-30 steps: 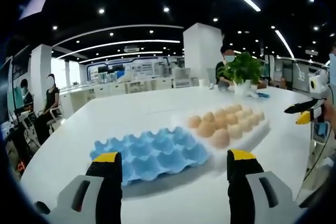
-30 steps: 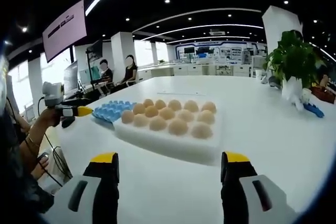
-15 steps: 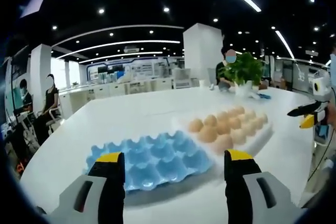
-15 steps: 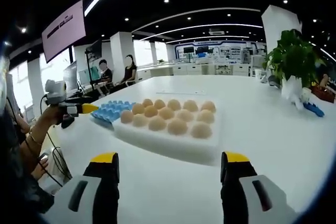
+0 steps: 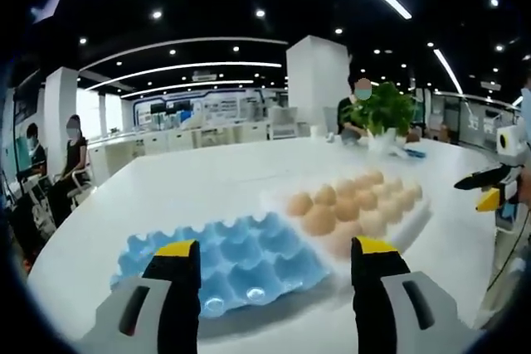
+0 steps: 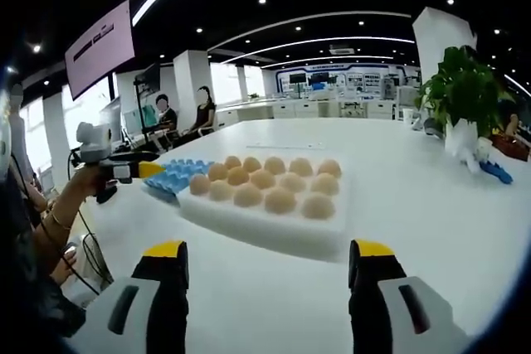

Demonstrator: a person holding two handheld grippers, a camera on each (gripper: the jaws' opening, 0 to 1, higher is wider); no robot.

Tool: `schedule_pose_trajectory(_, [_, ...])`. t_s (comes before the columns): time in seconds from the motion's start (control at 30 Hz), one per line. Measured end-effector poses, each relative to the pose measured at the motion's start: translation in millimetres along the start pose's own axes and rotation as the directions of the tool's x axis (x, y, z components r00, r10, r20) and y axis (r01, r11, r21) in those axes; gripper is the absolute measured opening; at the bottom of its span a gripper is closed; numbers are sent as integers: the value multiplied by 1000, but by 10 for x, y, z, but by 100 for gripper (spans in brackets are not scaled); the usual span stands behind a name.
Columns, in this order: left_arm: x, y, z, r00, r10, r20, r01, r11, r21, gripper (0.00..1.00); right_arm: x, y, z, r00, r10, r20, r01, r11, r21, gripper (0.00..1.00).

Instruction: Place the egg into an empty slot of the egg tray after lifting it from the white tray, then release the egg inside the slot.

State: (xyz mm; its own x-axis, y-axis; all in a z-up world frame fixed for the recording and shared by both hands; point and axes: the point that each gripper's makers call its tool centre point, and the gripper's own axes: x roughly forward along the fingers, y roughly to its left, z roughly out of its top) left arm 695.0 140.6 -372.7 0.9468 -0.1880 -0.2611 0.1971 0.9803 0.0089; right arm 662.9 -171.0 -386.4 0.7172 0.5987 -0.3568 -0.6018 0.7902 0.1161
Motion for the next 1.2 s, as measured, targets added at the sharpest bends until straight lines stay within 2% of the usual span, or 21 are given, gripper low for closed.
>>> schedule_pose_trajectory(0.27, [107, -36, 18, 1000, -24, 12, 23, 999, 24, 74, 1, -14, -14, 1000, -1, -5, 1, 1000, 2, 82])
schedule_pose_trajectory(0.67, [332, 43, 58, 1000, -17, 23, 16, 1000, 27, 72, 11, -42, -34, 1000, -3, -9, 4, 1000, 12, 82])
schedule_pose_trajectory(0.97, [483, -59, 89, 998, -50, 28, 49, 998, 35, 72, 7, -95, -50, 1000, -6, -12, 6, 1000, 17, 82])
schedule_pose_trajectory(1.2, [565, -60, 80, 999, -47, 28, 46, 998, 40, 70, -6, -131, -51, 1000, -5, -6, 5, 1000, 20, 81])
